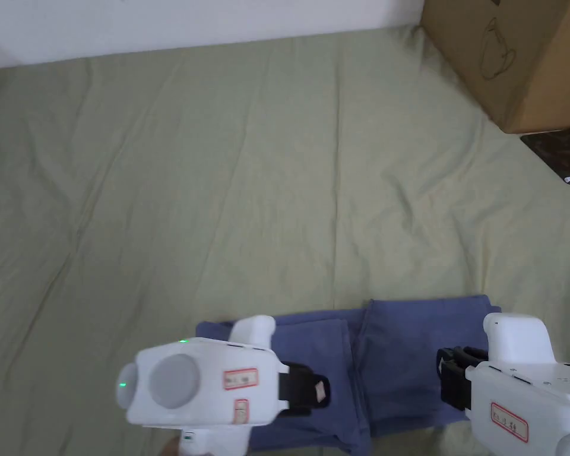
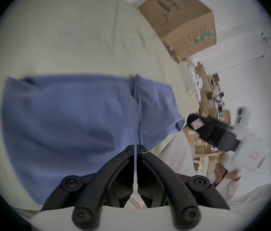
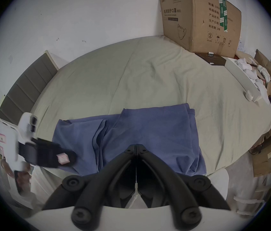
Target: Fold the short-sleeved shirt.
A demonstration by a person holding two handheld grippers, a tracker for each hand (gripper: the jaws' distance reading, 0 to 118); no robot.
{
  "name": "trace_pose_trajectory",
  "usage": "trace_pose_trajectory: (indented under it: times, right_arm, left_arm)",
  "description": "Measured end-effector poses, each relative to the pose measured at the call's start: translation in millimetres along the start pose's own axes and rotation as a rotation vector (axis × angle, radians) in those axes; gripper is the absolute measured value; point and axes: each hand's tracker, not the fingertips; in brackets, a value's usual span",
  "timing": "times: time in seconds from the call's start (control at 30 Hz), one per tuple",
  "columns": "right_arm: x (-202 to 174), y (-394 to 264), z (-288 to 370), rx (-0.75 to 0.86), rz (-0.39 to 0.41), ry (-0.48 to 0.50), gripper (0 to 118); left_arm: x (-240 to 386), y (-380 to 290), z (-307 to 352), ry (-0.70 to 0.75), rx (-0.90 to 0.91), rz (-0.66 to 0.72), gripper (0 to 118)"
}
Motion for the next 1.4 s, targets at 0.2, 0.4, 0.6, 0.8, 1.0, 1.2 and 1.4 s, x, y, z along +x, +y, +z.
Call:
trace_pose_trajectory:
  times: [0.2,0.4,0.6,0.8,1.0,1.2,1.4]
  right_arm:
    - [-9,3,-1,-0.002,0.009,0.007,0]
    - [-21,3,-8,-0.029,0.032,0.018,0]
    - [-39,7,-12,-0.05,0.071,0.014,0]
    - [-55,9,-24,-0.08,0.124,0.025,0]
    - [-62,12,-34,-0.108,0.137,0.032,0]
    - [-59,16,-36,-0.117,0.13,0.029,0]
    - [-60,15,-37,-0.119,0.13,0.029,0]
  left_arm:
    - [-45,-14,94,-0.052,0.217,0.153,3]
    - [-50,-17,94,0.082,0.223,0.211,79]
    - [-149,-36,82,-0.035,0.173,0.309,106]
    - [-138,-29,63,-0.233,0.152,0.359,96]
    - [-126,-25,60,-0.125,0.045,0.309,10]
    - [-187,1,95,-0.179,0.1,0.325,9]
    - [-200,-12,124,-0.06,0.151,0.336,8]
